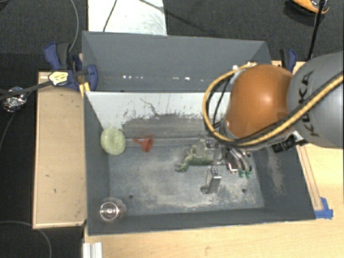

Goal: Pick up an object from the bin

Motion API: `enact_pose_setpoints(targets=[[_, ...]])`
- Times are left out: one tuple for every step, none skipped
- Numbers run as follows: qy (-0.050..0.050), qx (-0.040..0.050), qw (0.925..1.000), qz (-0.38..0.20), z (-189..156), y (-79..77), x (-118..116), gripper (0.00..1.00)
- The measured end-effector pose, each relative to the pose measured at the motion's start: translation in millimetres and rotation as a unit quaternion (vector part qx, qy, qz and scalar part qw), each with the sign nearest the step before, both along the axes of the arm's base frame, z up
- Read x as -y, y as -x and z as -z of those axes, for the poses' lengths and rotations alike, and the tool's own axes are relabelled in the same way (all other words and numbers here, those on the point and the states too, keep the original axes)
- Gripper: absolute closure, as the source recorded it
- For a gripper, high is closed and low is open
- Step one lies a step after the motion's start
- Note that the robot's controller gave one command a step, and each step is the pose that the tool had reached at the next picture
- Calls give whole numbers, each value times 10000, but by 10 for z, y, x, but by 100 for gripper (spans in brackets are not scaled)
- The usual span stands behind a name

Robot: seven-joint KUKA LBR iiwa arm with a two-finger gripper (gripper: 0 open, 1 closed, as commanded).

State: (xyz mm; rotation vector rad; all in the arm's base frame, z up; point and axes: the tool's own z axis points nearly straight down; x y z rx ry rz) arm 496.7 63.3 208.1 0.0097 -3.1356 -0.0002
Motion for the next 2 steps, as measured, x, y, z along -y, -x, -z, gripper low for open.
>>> enact_pose_setpoints(targets=[[-4, 41, 10000, 14, -44, -15, 4, 0], [-5, 63, 9996, -287, 556, -345, 148, 0]])
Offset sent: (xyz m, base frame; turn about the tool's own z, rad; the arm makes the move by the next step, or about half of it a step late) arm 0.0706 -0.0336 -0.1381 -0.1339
